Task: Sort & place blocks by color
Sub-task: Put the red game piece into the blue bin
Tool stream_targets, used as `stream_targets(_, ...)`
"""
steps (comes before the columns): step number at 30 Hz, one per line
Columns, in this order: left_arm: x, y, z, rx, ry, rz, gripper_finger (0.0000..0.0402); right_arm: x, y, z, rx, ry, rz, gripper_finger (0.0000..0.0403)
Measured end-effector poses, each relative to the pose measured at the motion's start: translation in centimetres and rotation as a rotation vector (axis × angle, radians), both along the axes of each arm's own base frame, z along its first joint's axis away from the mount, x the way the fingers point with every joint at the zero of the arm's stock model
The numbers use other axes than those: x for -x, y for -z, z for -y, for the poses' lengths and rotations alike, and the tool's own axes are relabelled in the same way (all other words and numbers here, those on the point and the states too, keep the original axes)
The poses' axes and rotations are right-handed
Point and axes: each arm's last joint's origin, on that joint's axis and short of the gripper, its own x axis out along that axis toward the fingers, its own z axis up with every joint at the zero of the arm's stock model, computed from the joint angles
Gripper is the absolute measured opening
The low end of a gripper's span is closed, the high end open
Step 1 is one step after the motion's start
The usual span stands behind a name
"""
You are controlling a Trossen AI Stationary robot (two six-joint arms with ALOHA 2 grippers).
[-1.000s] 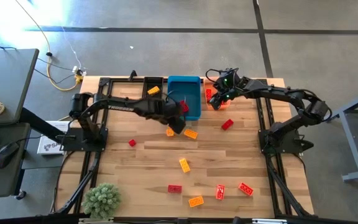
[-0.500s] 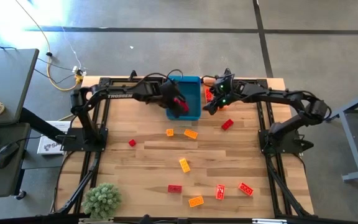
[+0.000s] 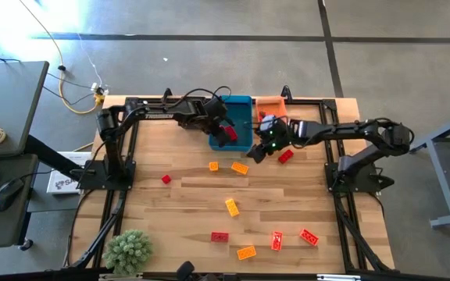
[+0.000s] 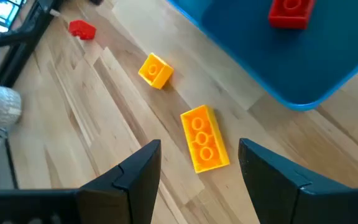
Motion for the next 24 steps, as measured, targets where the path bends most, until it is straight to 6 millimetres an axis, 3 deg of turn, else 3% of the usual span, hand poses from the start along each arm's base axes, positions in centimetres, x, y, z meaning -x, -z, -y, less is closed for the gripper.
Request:
stream_targets(8, -0.1, 0.0, -0.1, -0.031, 0.043, -0.005, 0.0130, -0.6, 0.0, -2.8, 0.097, -0.030, -0.004, 0.0202)
stream_targets(19, -0.1, 0.0, -0.1, -0.036, 0.050, -0.010, 0.0174, -1.1, -0.2, -3.9, 0.227, -0.065, 0.022, 0.0202)
stream_targets(24, -0.1, 0.0, -0.1, -0.035, 0.051, -0.008, 0.0195, -1.5, 0.8, -3.9, 0.209, -0.081, -0.009, 0.0202)
